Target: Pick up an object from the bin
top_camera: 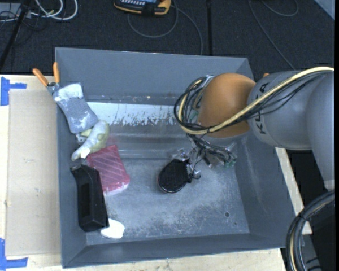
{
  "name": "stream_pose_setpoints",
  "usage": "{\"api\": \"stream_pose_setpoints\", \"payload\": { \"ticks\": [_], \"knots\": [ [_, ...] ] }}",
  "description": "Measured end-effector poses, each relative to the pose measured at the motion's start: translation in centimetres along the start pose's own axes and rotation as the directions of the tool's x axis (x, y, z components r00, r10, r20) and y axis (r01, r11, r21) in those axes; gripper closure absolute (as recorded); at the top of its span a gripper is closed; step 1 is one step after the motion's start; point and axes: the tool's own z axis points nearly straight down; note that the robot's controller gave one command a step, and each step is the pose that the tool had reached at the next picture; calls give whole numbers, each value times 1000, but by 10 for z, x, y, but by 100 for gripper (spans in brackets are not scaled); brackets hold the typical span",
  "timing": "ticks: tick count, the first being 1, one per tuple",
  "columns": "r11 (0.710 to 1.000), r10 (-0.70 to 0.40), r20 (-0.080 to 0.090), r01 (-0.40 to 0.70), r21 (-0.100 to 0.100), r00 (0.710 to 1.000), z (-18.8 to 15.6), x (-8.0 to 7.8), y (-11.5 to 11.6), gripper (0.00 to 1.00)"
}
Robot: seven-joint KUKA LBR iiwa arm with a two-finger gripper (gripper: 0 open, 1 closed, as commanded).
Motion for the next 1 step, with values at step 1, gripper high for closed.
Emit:
{"api": "stream_pose_setpoints", "payload": {
  "ticks": [1],
  "knots": [
    [1000, 0, -7, 0, -3, 1000, -19, 2, 1, 100]
  ]
}}
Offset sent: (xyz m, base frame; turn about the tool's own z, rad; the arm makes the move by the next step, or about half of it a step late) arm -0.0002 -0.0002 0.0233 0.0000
